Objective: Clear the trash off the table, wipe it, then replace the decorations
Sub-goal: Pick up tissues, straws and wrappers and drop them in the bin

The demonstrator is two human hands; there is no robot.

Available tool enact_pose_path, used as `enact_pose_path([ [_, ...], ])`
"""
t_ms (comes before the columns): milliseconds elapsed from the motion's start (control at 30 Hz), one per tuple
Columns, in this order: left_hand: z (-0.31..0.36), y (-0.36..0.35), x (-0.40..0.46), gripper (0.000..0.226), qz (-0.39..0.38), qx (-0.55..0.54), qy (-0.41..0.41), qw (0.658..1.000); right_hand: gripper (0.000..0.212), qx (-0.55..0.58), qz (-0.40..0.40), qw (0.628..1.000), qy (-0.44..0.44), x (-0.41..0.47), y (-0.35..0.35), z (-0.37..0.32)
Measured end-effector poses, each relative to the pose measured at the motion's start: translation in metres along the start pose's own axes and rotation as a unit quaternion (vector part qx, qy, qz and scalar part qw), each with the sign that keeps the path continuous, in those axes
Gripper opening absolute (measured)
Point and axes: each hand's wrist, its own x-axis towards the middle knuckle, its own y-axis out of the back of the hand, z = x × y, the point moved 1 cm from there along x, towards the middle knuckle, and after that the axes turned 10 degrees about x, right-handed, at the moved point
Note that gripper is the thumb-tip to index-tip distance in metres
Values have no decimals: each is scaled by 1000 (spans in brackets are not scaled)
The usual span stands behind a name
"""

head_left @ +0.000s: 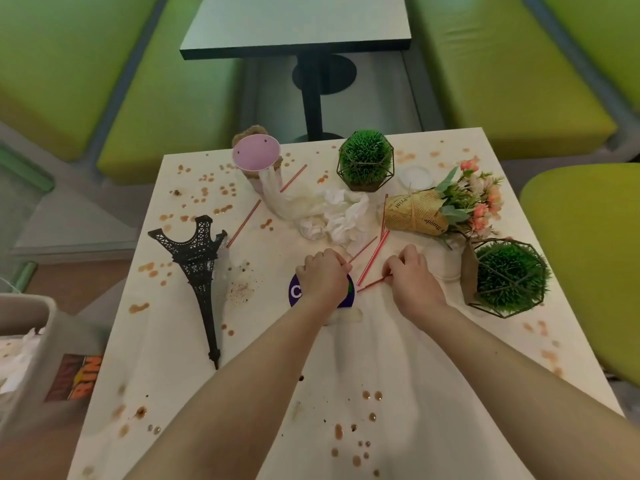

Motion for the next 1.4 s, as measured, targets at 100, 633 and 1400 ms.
enact_pose_path([
  [100,-10,6,-12,15,-3,-71,20,997,14,-35,0,999,32,-8,-4,-5],
  [633,-117,36,-94,18,-16,-399,70,914,7,198,48,976,-74,-60,-27,-94],
  [1400,-403,150,-204,33,229,-398,144,876,14,433,-138,889,57,-117,-101,-437],
])
